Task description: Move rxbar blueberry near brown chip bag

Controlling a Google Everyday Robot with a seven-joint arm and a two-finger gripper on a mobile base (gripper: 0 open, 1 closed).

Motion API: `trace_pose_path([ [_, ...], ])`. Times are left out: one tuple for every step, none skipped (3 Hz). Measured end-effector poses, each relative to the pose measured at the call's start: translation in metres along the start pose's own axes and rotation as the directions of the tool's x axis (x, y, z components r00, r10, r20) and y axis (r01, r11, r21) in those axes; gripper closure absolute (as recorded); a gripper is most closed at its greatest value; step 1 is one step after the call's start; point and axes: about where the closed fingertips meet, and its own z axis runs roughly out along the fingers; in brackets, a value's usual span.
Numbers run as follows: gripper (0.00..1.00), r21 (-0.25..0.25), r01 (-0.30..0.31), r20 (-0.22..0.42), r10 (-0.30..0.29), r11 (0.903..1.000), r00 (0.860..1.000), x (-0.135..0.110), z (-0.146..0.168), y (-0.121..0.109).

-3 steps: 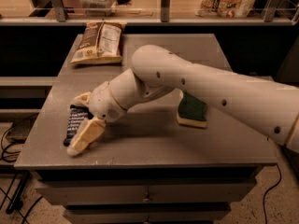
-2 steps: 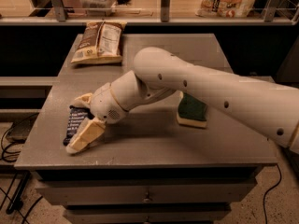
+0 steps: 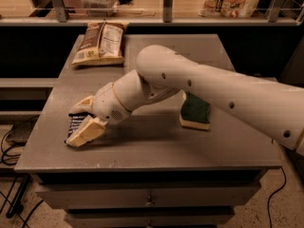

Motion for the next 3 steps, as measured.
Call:
trace_pose_path([
  [1.0, 0.001, 0.0, 0.0, 0.0, 1.0, 1.0, -0.001, -0.001, 0.0],
  [1.0, 0.102, 0.022, 0.026, -0.025, 0.9945, 0.999, -0.002, -0.046, -0.026],
  [1.0, 0.196, 0.029, 0.097, -0.049, 0.9801, 0.994, 0.0, -0.099, -0.056],
])
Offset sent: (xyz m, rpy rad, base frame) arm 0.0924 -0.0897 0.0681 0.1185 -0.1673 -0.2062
